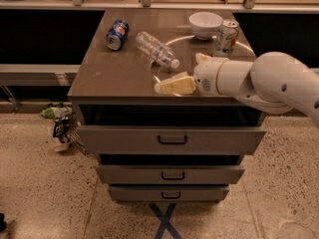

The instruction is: Move water bottle near white bowl

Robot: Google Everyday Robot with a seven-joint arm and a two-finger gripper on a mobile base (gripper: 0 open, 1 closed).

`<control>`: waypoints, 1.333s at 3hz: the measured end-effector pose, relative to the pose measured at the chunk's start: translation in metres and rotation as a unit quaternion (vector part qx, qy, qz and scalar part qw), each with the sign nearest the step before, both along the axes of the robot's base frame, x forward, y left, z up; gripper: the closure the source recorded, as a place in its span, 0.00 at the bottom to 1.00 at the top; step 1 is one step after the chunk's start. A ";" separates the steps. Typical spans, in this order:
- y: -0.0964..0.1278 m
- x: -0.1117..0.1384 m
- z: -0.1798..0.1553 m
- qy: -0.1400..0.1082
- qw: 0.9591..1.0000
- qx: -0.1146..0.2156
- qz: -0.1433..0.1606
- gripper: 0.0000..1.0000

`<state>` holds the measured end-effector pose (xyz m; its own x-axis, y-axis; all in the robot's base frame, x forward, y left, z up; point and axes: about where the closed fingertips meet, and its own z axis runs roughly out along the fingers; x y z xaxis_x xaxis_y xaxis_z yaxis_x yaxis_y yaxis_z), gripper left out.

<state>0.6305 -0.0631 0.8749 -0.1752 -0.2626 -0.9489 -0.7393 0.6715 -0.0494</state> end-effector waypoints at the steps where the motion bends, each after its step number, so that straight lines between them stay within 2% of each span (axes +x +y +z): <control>1: 0.004 0.017 -0.009 0.003 1.000 -0.014 -0.017 0.00; 3: 0.020 0.061 -0.022 0.007 0.999 -0.018 -0.043 0.00; 4: 0.027 0.086 -0.027 -0.001 0.999 -0.019 -0.050 0.02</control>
Offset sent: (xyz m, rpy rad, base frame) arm 0.0589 0.0153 -0.0229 -0.0487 0.0280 -0.1036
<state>0.7161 -0.0363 0.8480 -0.2007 -0.2787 -0.9392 -0.6683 0.7399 -0.0768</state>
